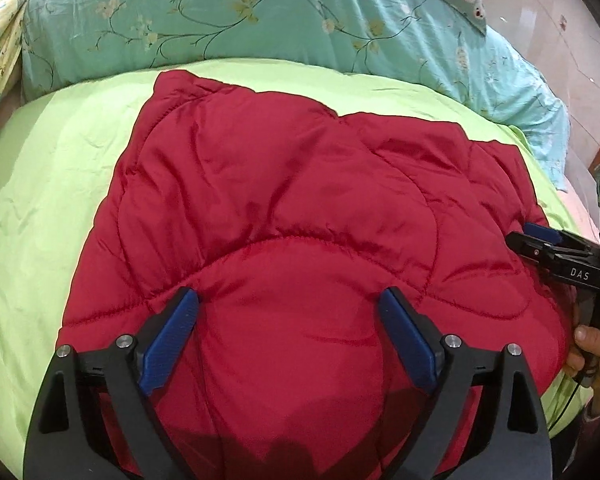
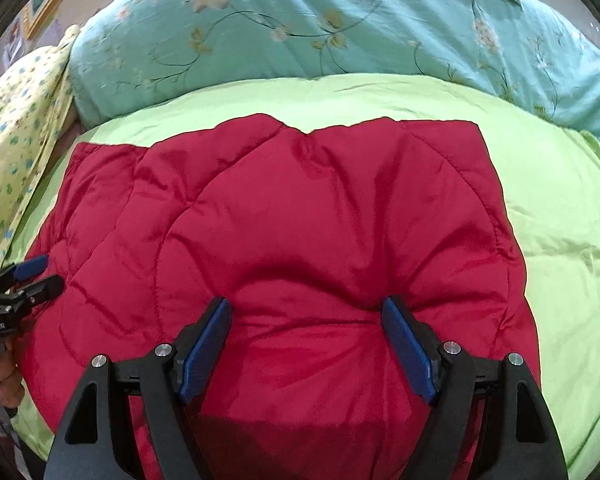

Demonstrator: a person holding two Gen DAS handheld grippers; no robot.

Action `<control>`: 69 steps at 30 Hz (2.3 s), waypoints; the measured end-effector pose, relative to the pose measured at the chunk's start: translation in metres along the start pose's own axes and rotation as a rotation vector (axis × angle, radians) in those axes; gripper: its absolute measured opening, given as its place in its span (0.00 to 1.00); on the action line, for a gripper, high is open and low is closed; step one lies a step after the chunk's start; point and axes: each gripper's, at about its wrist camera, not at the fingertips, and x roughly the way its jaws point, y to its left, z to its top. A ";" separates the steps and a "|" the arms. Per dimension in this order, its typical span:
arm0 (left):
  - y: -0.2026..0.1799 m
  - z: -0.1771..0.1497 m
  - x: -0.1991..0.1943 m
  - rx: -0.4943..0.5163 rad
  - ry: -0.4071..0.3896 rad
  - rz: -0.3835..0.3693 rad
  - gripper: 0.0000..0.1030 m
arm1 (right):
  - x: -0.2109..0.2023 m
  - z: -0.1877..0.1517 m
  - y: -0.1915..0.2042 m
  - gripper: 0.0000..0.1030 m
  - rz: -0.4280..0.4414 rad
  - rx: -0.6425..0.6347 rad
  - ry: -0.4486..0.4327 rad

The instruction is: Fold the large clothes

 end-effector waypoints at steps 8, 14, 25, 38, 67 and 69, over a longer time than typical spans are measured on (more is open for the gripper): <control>0.002 0.003 0.008 -0.034 0.019 0.009 0.92 | 0.020 0.013 -0.014 0.78 -0.017 0.047 0.019; 0.004 0.003 0.008 -0.055 0.010 0.006 0.92 | 0.031 0.018 -0.018 0.82 0.011 0.037 0.032; -0.009 -0.014 -0.028 -0.061 -0.014 0.054 0.91 | 0.033 0.018 -0.023 0.82 0.034 0.033 0.018; -0.022 -0.038 -0.033 -0.035 0.031 0.069 0.98 | -0.070 -0.015 -0.010 0.82 0.106 0.055 -0.117; -0.038 -0.059 -0.035 -0.003 -0.032 0.198 1.00 | -0.038 -0.086 0.008 0.98 -0.073 -0.038 -0.072; -0.041 -0.063 -0.042 0.001 -0.034 0.210 1.00 | -0.039 -0.087 0.008 0.98 -0.071 -0.037 -0.076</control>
